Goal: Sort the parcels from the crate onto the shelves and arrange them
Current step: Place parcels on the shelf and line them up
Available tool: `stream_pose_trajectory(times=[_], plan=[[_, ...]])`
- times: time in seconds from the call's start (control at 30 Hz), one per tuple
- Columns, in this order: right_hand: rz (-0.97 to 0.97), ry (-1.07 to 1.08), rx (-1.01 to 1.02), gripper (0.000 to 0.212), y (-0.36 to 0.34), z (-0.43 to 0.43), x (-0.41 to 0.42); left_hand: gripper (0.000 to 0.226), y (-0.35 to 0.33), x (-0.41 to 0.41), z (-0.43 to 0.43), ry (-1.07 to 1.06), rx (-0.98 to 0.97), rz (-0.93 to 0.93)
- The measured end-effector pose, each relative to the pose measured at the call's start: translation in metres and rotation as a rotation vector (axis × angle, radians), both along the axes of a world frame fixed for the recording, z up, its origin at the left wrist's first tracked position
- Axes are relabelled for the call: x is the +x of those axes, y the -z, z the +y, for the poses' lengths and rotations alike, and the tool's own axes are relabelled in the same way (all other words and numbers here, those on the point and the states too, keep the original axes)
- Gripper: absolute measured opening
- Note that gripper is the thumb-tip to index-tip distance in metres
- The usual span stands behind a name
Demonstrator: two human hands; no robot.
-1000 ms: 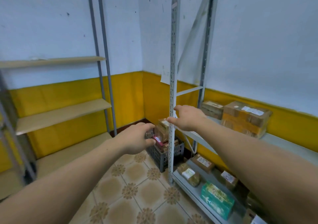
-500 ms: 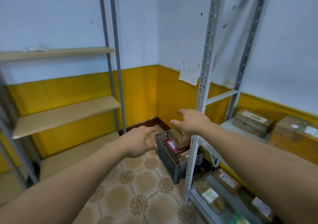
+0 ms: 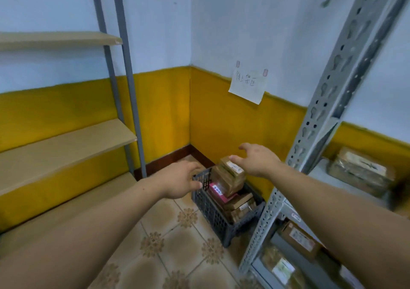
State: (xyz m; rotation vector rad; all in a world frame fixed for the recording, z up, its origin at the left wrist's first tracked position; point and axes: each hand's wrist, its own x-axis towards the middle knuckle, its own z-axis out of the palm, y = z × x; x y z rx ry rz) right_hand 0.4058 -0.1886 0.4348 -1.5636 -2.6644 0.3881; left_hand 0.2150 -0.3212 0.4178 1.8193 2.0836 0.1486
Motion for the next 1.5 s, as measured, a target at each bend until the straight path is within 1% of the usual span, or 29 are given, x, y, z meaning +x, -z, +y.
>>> stream_pose_trajectory(times=[0.17, 0.3, 0.47, 0.57, 0.6, 0.67, 0.73, 0.87, 0.97, 1.13, 1.2, 1.27, 1.33, 1.37, 1.43, 1.5], plan=[[-0.016, 0.054, -0.061, 0.071, 0.035, 0.064, -0.024, 0.067, 0.034, -0.026, 0.089, 0.074, -0.047, -0.016], [-0.029, 0.096, -0.120, 0.068, 0.060, 0.123, -0.037, 0.067, 0.061, -0.048, 0.158, 0.081, -0.101, -0.054], [-0.037, 0.206, -0.198, 0.060, 0.074, 0.183, -0.050, 0.068, 0.095, -0.082, 0.230, 0.084, -0.175, -0.025], [-0.056, 0.269, -0.219, 0.062, 0.086, 0.217, -0.059, 0.080, 0.114, -0.107, 0.274, 0.131, -0.159, 0.023], [-0.061, 0.299, -0.226, 0.066, 0.091, 0.229, -0.062, 0.075, 0.115, -0.112, 0.290, 0.149, -0.177, 0.002], [-0.060, 0.369, -0.239, 0.069, 0.101, 0.250, -0.070, 0.059, 0.119, -0.122, 0.321, 0.210, -0.227, -0.040], [-0.055, 0.440, -0.244, 0.069, 0.112, 0.269, -0.080, 0.053, 0.128, -0.136, 0.355, 0.254, -0.258, -0.067], [-0.028, 0.580, -0.318, 0.070, 0.137, 0.303, -0.103, 0.053, 0.158, -0.172, 0.417, 0.353, -0.282, -0.050], [-0.052, 0.637, -0.372, 0.071, 0.155, 0.323, -0.115, 0.054, 0.173, -0.196, 0.455, 0.414, -0.311, -0.058], [-0.036, 0.728, -0.465, 0.071, 0.188, 0.337, -0.120, 0.051, 0.216, -0.210, 0.506, 0.446, -0.341, -0.055], [-0.041, 0.744, -0.483, 0.067, 0.210, 0.344, -0.115, 0.037, 0.244, -0.205, 0.525, 0.470, -0.352, -0.077], [-0.047, 0.760, -0.479, 0.061, 0.239, 0.355, -0.108, 0.015, 0.273, -0.194, 0.542, 0.480, -0.339, -0.089], [-0.035, 0.782, -0.483, 0.059, 0.275, 0.364, -0.100, 0.014, 0.305, -0.179, 0.559, 0.503, -0.359, -0.102], [-0.018, 0.791, -0.482, 0.058, 0.295, 0.369, -0.095, 0.009, 0.322, -0.172, 0.566, 0.511, -0.360, -0.111], [0.035, 0.805, -0.479, 0.058, 0.341, 0.380, -0.087, 0.030, 0.364, -0.161, 0.583, 0.492, -0.337, -0.139], [0.078, 0.821, -0.470, 0.058, 0.389, 0.392, -0.080, 0.040, 0.408, -0.154, 0.605, 0.464, -0.315, -0.152]])
